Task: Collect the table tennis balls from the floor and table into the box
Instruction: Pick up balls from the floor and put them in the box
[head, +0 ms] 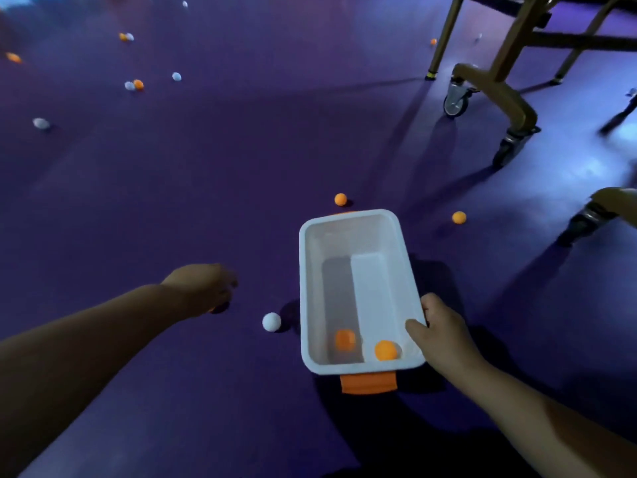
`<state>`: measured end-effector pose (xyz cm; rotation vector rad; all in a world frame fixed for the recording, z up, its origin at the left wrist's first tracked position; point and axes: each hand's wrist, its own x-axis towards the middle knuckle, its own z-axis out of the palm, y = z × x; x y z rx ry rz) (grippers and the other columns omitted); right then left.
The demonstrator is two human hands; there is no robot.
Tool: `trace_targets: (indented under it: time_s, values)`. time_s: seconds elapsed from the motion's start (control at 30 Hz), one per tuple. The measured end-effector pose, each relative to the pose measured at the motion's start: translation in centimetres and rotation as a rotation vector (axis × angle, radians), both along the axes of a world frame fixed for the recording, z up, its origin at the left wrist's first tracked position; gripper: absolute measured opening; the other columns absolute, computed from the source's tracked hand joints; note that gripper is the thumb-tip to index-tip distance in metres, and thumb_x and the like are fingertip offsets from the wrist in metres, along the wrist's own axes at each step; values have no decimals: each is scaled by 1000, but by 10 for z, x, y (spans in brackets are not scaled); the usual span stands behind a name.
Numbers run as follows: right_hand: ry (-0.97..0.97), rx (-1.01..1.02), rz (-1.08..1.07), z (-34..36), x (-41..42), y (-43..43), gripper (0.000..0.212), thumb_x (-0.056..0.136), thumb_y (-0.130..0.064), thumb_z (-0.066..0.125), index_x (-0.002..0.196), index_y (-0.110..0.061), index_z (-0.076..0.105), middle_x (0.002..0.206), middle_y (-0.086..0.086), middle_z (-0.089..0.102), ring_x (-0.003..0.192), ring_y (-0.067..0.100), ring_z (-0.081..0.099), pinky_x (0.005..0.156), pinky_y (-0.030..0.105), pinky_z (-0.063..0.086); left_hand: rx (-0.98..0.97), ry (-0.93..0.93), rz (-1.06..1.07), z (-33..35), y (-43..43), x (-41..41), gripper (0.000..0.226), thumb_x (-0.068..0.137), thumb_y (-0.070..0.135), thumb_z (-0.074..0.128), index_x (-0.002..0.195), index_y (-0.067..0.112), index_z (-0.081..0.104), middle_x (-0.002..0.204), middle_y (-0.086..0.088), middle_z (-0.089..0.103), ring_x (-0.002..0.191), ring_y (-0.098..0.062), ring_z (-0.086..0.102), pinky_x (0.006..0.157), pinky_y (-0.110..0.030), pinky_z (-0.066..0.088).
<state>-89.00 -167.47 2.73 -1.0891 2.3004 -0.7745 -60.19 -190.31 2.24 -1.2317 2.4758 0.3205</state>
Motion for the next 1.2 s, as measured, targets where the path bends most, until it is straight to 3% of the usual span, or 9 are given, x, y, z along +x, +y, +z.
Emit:
trace_targets:
  time_s: [0.2, 0.33, 0.47, 0.67, 0.8, 0.93, 1.0, 1.1, 1.2]
  values:
    - [-25, 52, -60, -16, 31, -31, 11, 85, -6, 56, 80, -7, 46, 70, -4, 55, 59, 8, 48, 49, 23, 35, 170, 156, -116, -82, 2, -22, 48, 91, 28, 56, 137, 31, 45, 134, 4, 45, 125, -19, 46, 97, -35, 44]
    - [-12, 70, -100, -22, 43, -38, 7, 86, -7, 55, 83, -9, 48, 77, -2, 60, 64, 8, 52, 49, 19, 37, 239, 200, -177, -123, 13, -33, 55, 86, 29, 61, 138, 27, 43, 134, 1, 41, 126, -22, 37, 97, -38, 44]
    - [-11, 65, -125, -28, 51, -46, 9, 85, -6, 56, 82, -10, 49, 77, -1, 61, 65, 8, 54, 51, 20, 39, 180, 281, -116, -143, 19, -29, 36, 94, 26, 48, 129, 20, 49, 123, -5, 48, 119, -24, 44, 87, -36, 45]
    - [-67, 52, -151, -34, 61, -62, 5, 85, -6, 56, 89, -8, 53, 84, 4, 64, 71, 13, 58, 57, 26, 44, 28, 885, 259, -95, -1, -23, 16, 89, 28, 57, 99, 15, 56, 94, 1, 59, 81, -15, 53, 62, -28, 41]
    - [-128, 13, -206, -38, 74, -78, 8, 84, -5, 56, 91, -4, 53, 87, 13, 65, 75, 24, 60, 62, 34, 47, -56, 1112, 341, -41, -2, -26, 37, 84, 30, 67, 119, 22, 56, 99, 9, 58, 81, -9, 53, 63, -19, 38]
    - [-203, -19, -218, -41, 87, -93, 7, 85, -5, 55, 90, -10, 55, 89, 7, 66, 81, 23, 64, 68, 38, 53, -128, 964, 99, -39, -2, -23, 54, 83, 40, 67, 130, 16, 54, 121, -1, 61, 107, -20, 53, 86, -29, 41]
    - [-222, -35, -220, -42, 93, -97, 8, 85, -4, 55, 89, -12, 55, 89, 5, 66, 78, 19, 63, 63, 32, 51, -73, 998, 233, -46, -9, -13, 51, 87, 43, 53, 129, 14, 54, 122, -3, 61, 109, -22, 53, 91, -36, 42]
    - [-220, -44, -206, -43, 97, -101, 8, 86, -4, 54, 89, -11, 54, 87, 2, 65, 76, 18, 61, 60, 28, 48, -42, 1042, 531, -69, -25, 15, 35, 93, 32, 40, 112, 12, 61, 105, -8, 64, 98, -28, 58, 79, -41, 50]
    - [-211, -33, -189, -43, 98, -102, 7, 86, -6, 54, 90, -11, 54, 87, 1, 65, 76, 18, 61, 61, 29, 48, -4, 686, 491, -104, -34, 41, 32, 92, 15, 50, 123, 14, 59, 121, -10, 58, 114, -30, 48, 89, -39, 44]
